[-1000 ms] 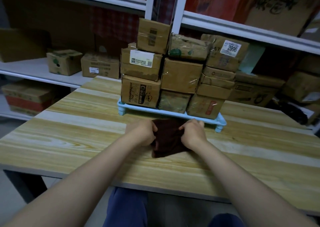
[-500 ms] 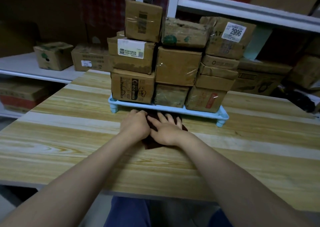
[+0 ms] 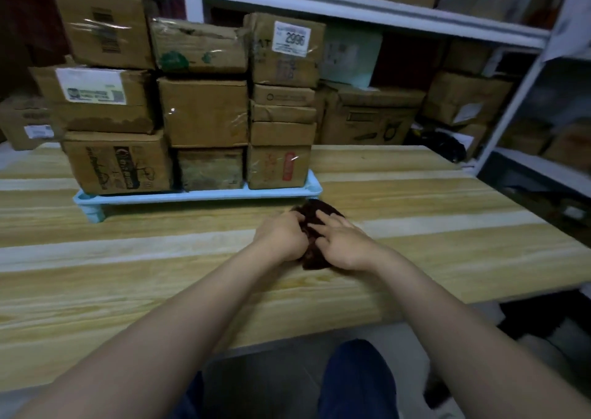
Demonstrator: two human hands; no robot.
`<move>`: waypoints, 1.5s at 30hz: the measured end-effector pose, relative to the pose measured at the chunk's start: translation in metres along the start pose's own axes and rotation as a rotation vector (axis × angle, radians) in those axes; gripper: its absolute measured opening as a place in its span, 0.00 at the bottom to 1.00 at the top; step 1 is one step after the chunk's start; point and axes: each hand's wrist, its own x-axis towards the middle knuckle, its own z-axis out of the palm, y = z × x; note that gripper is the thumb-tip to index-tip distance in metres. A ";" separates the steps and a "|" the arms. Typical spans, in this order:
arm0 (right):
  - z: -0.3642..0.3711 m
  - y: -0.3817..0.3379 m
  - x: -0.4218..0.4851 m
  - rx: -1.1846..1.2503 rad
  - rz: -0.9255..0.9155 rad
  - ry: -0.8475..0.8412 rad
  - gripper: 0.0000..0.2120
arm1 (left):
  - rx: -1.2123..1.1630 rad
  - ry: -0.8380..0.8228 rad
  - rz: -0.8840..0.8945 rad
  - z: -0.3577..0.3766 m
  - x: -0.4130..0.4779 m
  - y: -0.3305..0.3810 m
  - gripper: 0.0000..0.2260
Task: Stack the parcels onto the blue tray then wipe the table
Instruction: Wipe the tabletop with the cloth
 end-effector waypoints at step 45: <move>-0.090 0.111 0.305 -0.113 -0.203 0.132 0.23 | 0.800 -0.212 -0.032 0.015 0.222 0.111 0.17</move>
